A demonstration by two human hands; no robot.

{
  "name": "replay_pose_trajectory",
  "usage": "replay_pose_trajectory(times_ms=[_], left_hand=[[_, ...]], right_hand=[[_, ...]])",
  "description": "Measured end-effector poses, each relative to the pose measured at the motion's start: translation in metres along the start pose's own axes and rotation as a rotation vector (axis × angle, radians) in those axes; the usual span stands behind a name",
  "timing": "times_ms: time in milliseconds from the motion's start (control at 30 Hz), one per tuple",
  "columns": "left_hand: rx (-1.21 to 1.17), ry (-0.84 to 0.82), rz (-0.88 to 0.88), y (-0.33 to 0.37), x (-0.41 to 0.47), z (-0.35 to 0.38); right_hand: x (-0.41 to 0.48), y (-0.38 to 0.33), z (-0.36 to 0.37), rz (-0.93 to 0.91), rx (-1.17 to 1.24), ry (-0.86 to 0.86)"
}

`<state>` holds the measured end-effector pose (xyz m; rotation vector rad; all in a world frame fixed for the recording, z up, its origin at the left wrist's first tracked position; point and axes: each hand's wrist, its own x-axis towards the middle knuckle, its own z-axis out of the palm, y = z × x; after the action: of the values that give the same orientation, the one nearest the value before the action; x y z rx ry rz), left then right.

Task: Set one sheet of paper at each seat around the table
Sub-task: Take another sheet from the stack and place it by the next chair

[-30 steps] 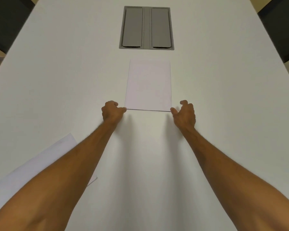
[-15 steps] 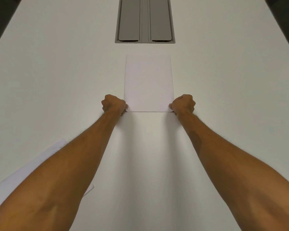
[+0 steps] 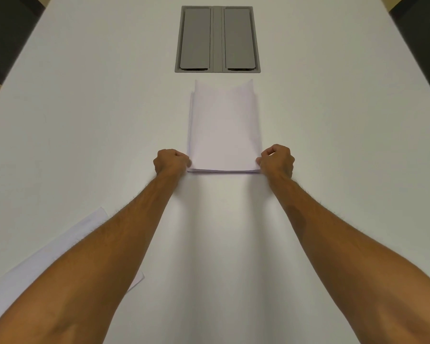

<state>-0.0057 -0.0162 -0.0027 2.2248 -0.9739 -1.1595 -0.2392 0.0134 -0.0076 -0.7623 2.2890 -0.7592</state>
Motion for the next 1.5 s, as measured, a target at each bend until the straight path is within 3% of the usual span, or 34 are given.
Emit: replay_pose_trajectory(times_ms=[400,700,967,1200,1500], left_hand=[[-0.388,-0.276,0.019,-0.014,-0.037,-0.024],[-0.554,-0.558,-0.012,-0.038,-0.097,-0.035],[-0.655,-0.576,0.035,-0.062,-0.180,-0.025],[-0.741,-0.513,-0.030,-0.070,-0.259,0.003],[-0.710,-0.497,-0.104,-0.092,-0.344,0.063]], right_hand=[[-0.026,0.014,-0.044,0.020,0.554,-0.166],[-0.063,0.048,-0.119,-0.136,0.610,-0.356],[-0.100,0.097,-0.200,-0.196,0.627,-0.432],[-0.149,0.144,-0.232,0.024,0.966,-0.365],[-0.196,0.208,-0.257,0.075,0.851,-0.190]])
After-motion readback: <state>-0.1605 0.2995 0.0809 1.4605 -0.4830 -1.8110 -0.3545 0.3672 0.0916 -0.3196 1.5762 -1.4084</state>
